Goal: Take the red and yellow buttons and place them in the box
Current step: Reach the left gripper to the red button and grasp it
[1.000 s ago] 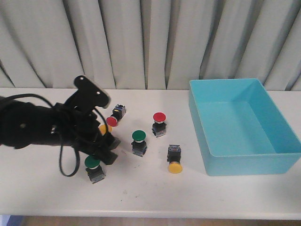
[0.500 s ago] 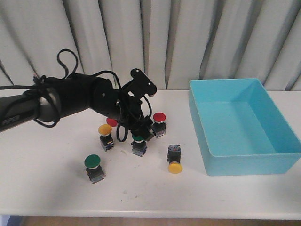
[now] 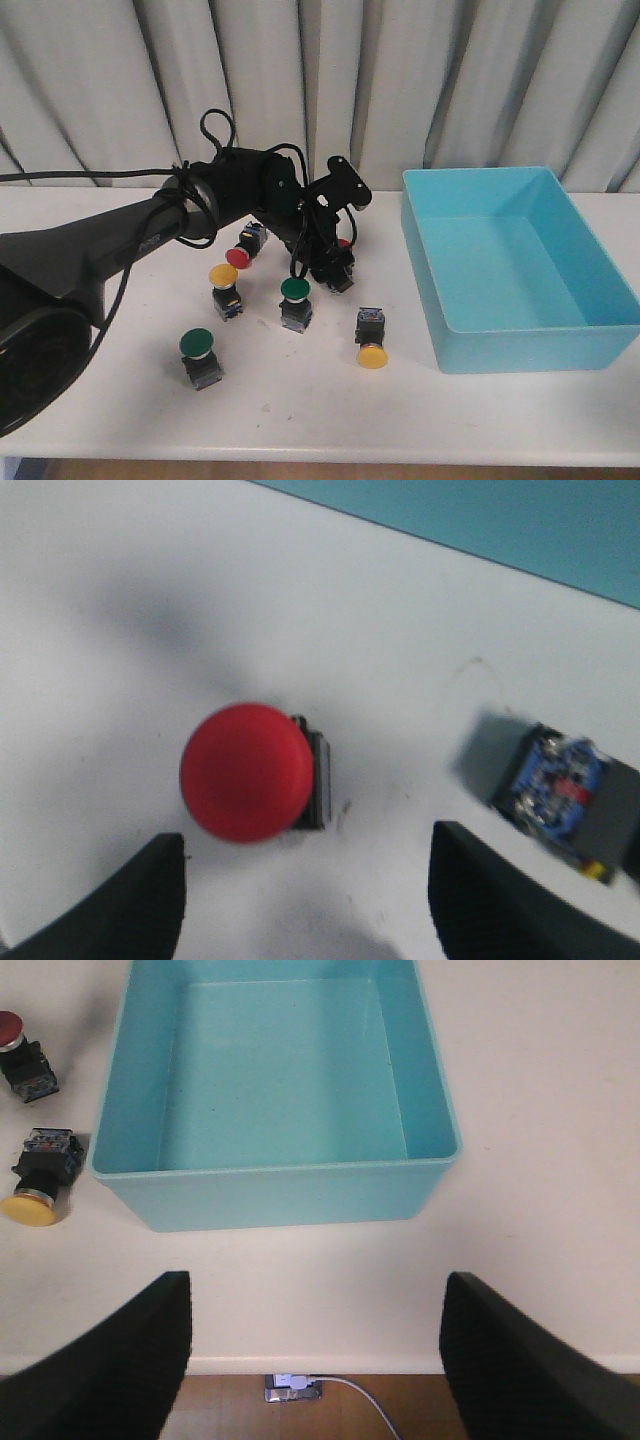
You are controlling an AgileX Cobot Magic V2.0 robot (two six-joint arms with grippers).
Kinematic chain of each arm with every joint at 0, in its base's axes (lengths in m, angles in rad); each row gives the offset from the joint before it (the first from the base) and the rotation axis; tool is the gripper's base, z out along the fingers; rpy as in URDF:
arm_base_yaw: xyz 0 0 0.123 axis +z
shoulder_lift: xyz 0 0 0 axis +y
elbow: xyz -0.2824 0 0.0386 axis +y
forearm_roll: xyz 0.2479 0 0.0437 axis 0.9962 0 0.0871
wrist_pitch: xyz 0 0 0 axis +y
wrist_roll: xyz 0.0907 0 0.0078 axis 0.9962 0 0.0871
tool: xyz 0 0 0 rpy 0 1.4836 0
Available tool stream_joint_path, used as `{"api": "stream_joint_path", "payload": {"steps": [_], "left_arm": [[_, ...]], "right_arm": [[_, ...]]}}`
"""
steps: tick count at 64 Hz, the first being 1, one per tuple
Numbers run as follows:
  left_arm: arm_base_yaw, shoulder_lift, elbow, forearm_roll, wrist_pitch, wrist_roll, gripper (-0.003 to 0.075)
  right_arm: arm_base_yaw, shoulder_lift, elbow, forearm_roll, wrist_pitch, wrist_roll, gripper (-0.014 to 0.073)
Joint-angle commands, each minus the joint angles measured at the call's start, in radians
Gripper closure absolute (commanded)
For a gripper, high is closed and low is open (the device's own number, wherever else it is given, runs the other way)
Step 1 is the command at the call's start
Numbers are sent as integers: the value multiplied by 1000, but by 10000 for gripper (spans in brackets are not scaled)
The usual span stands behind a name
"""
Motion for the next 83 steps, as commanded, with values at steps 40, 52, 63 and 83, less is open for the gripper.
{"api": "stream_joint_path", "payload": {"steps": [40,52,63,83], "left_arm": [[-2,58,-146,-13,-127,2,332],[-2,58,-146,-13,-127,1,458],[-2,54,-146,-13,-122,0,557],[-2,-19,-150,-13,-25,-90,595]], "right_arm": [[-5,10,-31,-17,-62,-14,74],[-5,10,-31,-17,-62,-14,74],[-5,10,-31,-17,-62,-14,74],[-5,10,-31,-17,-61,-13,74]]}}
